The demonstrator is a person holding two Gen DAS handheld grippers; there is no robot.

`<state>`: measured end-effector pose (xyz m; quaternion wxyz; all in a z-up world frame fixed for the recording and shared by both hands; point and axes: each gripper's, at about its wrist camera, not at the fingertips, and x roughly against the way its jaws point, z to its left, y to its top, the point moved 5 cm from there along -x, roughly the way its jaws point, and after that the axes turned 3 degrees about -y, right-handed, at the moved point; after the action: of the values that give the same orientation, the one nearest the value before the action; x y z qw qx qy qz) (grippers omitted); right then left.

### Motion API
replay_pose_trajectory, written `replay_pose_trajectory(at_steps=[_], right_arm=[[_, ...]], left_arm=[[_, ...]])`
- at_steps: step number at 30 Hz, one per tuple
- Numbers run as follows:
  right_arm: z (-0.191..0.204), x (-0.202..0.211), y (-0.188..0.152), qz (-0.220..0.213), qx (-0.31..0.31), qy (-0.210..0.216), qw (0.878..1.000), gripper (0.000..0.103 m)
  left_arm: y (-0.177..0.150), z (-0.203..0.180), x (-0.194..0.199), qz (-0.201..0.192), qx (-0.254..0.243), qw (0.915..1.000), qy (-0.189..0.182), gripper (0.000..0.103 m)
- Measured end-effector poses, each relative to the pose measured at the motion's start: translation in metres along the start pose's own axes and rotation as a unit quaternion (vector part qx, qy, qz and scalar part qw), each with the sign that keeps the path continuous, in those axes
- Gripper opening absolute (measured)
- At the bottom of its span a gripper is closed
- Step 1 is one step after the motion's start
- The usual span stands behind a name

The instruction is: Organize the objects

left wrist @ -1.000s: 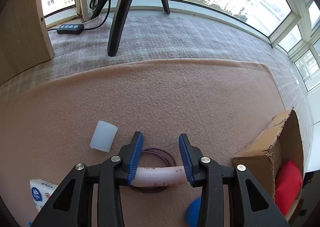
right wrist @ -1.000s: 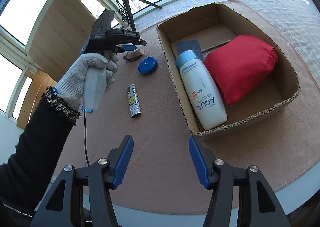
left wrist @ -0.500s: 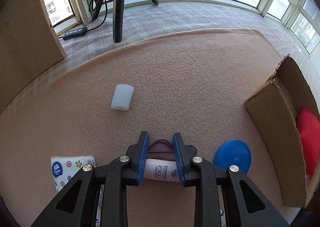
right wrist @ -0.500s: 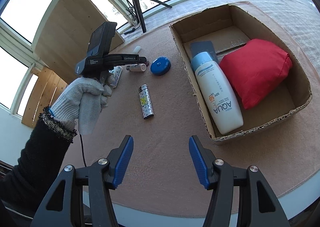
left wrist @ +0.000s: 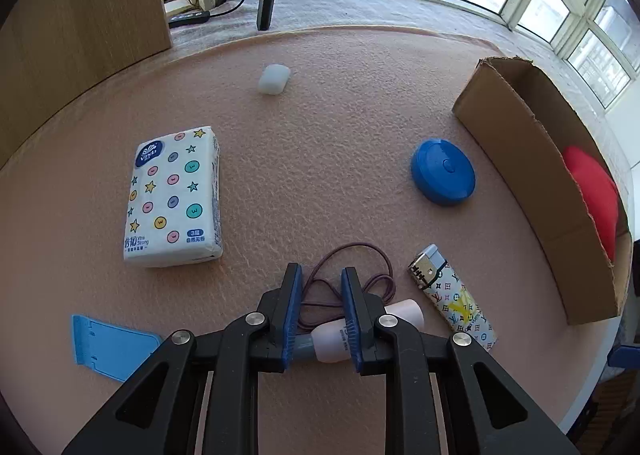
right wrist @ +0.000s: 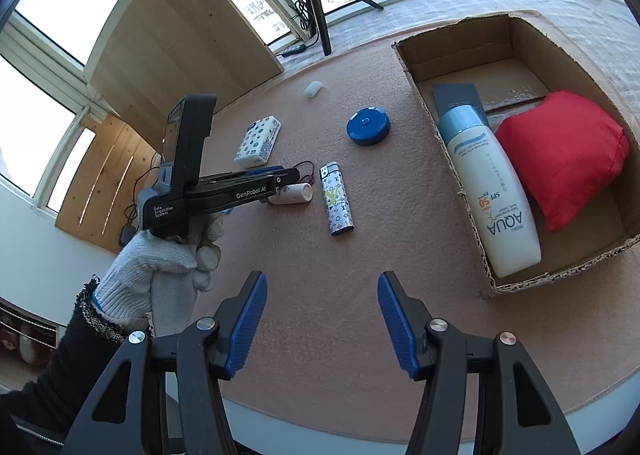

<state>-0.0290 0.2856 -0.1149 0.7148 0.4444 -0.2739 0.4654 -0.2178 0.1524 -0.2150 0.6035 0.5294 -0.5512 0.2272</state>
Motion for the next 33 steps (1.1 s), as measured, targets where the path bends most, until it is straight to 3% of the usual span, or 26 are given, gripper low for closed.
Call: replay_pose_trajectory(at_steps=[7,16,21,26,29,33], right_arm=[[0.004,-0.002,0.000,0.003,0.006,0.001,1.000,0.054],[0.013,-0.009,-0.001,0.011,0.011,0.002,1.000,0.054],[0.023,-0.017,-0.002,0.017,0.019,0.005,1.000,0.054],[0.027,-0.017,-0.001,0.013,0.022,0.003,1.000,0.054],[0.024,-0.018,0.000,0.010,0.012,0.003,1.000,0.054],[0.021,-0.018,-0.001,0.007,0.002,0.003,1.000,0.054]], left_arm=[[-0.030,0.007,0.015,-0.019,0.042,0.9987,-0.024,0.022],[-0.069,-0.003,0.030,-0.024,0.027,0.9993,-0.006,0.022],[-0.088,-0.010,0.037,-0.023,0.023,0.9992,-0.023,0.022],[-0.083,0.003,0.051,-0.038,0.068,0.9952,-0.059,0.022],[-0.073,-0.001,0.058,-0.052,0.061,0.9941,-0.073,0.022],[-0.069,-0.015,0.049,-0.037,0.049,0.9937,-0.093,0.022]])
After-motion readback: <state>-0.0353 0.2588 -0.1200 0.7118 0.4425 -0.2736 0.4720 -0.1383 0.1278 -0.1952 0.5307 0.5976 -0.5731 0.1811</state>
